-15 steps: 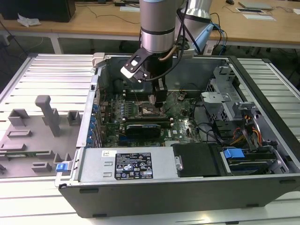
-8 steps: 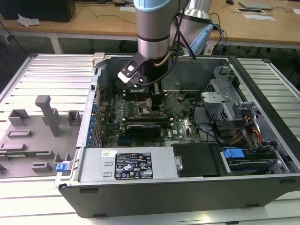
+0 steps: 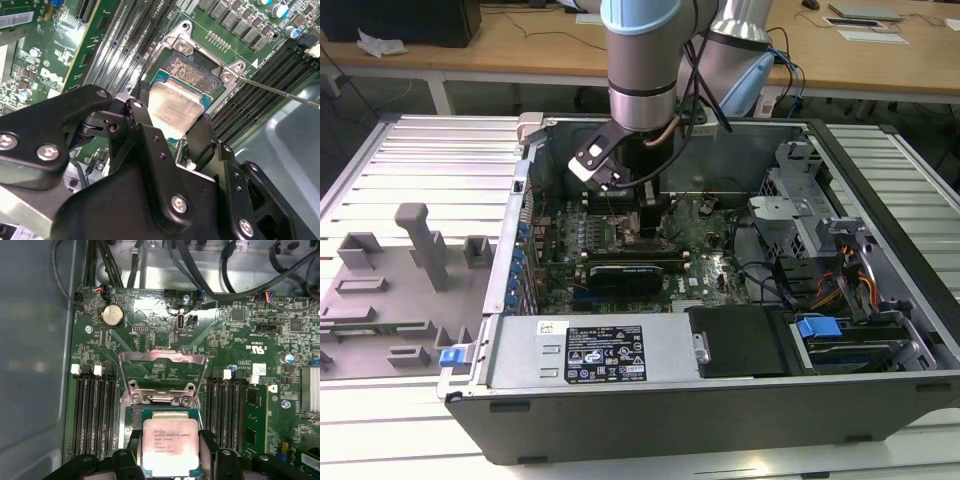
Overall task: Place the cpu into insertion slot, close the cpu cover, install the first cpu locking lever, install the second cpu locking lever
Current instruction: 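Place the cpu into insertion slot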
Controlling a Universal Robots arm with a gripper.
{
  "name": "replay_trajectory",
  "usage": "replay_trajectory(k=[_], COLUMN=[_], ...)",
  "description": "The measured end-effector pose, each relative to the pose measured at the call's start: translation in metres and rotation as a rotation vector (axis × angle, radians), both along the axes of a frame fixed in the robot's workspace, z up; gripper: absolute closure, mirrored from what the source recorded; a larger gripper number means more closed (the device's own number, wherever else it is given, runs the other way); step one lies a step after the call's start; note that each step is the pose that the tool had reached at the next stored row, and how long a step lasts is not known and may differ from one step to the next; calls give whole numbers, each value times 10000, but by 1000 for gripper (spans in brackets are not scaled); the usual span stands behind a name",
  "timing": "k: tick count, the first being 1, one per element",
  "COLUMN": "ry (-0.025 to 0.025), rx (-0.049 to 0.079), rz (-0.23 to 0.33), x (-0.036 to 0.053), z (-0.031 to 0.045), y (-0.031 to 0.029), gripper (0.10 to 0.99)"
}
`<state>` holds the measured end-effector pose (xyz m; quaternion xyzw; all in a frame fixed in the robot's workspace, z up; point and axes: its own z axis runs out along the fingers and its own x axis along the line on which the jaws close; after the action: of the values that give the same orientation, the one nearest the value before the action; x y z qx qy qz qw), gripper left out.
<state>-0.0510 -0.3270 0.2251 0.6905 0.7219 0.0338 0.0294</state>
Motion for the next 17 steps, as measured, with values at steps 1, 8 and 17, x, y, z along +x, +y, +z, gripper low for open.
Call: replay_trajectory(k=[1,8,17], ry=[1,0,-1], rx=[-1,1,2], rz=[-9,-295,-630], x=[-6,-32,-39], z=[-13,-87,-185], y=[10,26,50], gripper=[545,545,545])
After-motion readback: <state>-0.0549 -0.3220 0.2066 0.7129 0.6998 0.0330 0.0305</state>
